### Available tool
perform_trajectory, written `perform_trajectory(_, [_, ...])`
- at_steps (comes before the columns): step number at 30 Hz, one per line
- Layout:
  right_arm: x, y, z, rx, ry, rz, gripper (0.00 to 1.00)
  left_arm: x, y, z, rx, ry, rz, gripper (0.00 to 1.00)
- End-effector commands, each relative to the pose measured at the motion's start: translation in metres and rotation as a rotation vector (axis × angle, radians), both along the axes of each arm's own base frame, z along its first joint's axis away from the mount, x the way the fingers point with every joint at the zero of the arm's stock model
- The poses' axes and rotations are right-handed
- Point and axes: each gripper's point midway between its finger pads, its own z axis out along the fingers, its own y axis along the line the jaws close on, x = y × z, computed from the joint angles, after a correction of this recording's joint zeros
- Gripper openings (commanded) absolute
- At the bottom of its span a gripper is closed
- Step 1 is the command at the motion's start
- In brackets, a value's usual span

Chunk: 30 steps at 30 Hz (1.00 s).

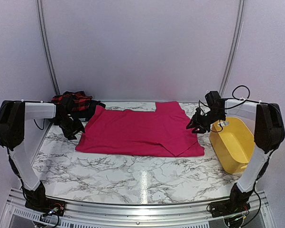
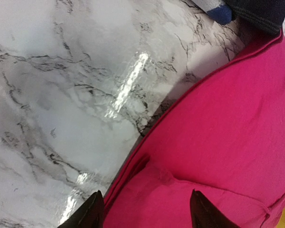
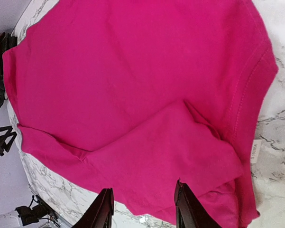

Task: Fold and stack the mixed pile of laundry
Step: Fold the flattened T-shirt at the center of the board, then move the 1/3-folded T-shirt to the center of the board.

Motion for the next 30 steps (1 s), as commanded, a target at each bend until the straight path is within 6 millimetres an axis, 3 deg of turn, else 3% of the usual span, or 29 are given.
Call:
perform_trajectory(1, [-0.025,-0.015,0.022,-0.072,-0.041,0.039,0.40,-0.016,0.012,0.026,0.036,-0.055,-0.047,0.67])
perform_trajectory(4, [-0.049,-0.024,0.015,-0.116,-0.018,0.049,0.40,-0.038,0.014,0.017,0.035,-0.004,-0.070,0.67])
perform_trajectory(9, [-0.086,-0.038,-0.015,-0.188,0.059,0.059,0.39,-0.069,0.012,-0.002,0.013,0.065,-0.109,0.67])
perform_trajectory(16, [-0.093,-0.052,-0.042,-0.274,0.086,0.061,0.40,-0.079,0.009,-0.022,0.004,0.119,-0.132,0.65])
perform_trajectory(24, [-0.090,-0.048,-0.063,-0.275,0.107,0.097,0.37,-0.083,0.003,-0.041,-0.024,0.164,-0.146,0.44])
perform_trajectory(30, [-0.092,-0.051,-0.066,-0.302,0.114,0.109,0.16,-0.090,0.005,-0.045,-0.025,0.182,-0.127,0.11])
